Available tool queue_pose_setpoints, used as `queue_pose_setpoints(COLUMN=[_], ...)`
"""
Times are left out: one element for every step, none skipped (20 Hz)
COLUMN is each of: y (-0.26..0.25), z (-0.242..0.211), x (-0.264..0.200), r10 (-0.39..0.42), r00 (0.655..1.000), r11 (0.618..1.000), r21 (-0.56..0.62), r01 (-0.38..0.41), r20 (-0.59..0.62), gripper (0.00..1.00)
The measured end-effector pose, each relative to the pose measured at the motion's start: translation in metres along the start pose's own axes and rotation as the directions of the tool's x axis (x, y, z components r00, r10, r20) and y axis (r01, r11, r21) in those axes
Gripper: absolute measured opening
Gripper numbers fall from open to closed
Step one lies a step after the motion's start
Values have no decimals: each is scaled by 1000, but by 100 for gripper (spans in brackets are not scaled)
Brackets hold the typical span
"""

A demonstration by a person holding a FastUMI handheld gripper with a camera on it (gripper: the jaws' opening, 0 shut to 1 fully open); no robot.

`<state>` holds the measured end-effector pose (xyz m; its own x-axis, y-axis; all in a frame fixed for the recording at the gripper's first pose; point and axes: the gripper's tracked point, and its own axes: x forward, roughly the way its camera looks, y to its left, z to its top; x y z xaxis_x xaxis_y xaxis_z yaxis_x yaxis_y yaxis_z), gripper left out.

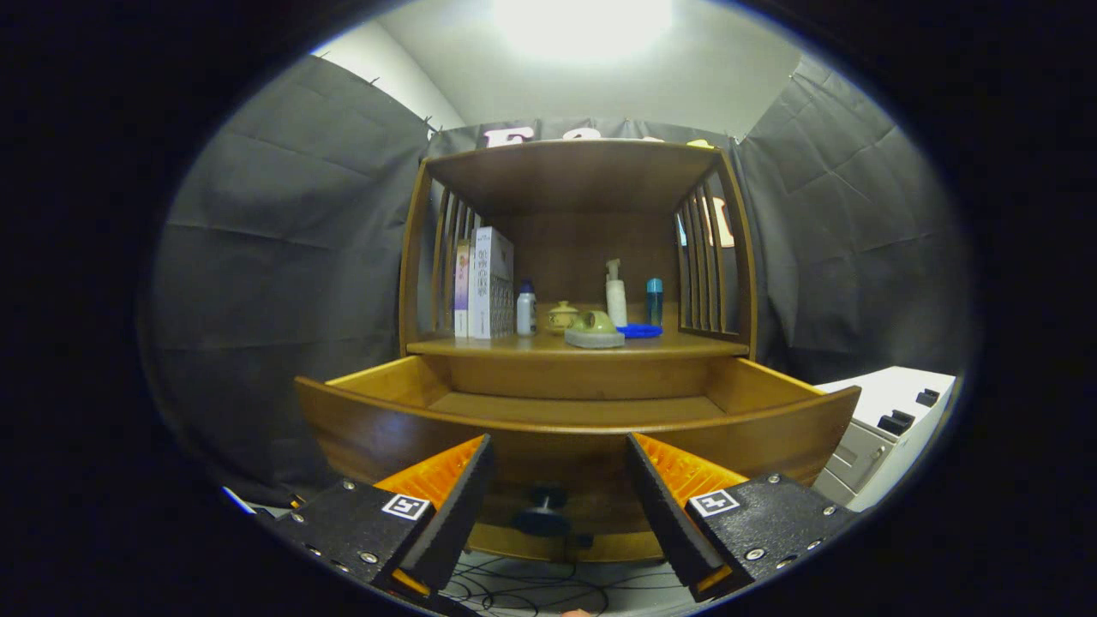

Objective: Pull open the drawer, take out the items inside it, and place them on the countertop above the cabinet.

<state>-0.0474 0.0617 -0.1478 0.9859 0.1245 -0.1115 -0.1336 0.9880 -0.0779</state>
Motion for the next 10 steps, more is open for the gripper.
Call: queue_pose_setpoints(y=[-2,-1,1,3,4,3,3,2,1,0], z=[-7,-14,-22,-28,-33,-36,-41,-43,-45,-45], x=[3,5,7,8,9,13,15,17,20,20], r10=[-3,0,4,6,4,1,-7,-14,-23,-34], r00=[1000,1000,999,999,998,998,997,997,996,996], r11=[1000,1000,1000,999,999,999,1000,1000,999,999], r21=[-11,-24,-30,-33,-35,-34,-31,-27,-25,-19], r01=[3,0,-5,-7,-6,-3,5,12,21,32], r20=[-8,-22,-34,-44,-56,-62,-72,-79,-85,-86], gripper=[94,94,94,94,94,94,94,94,94,94])
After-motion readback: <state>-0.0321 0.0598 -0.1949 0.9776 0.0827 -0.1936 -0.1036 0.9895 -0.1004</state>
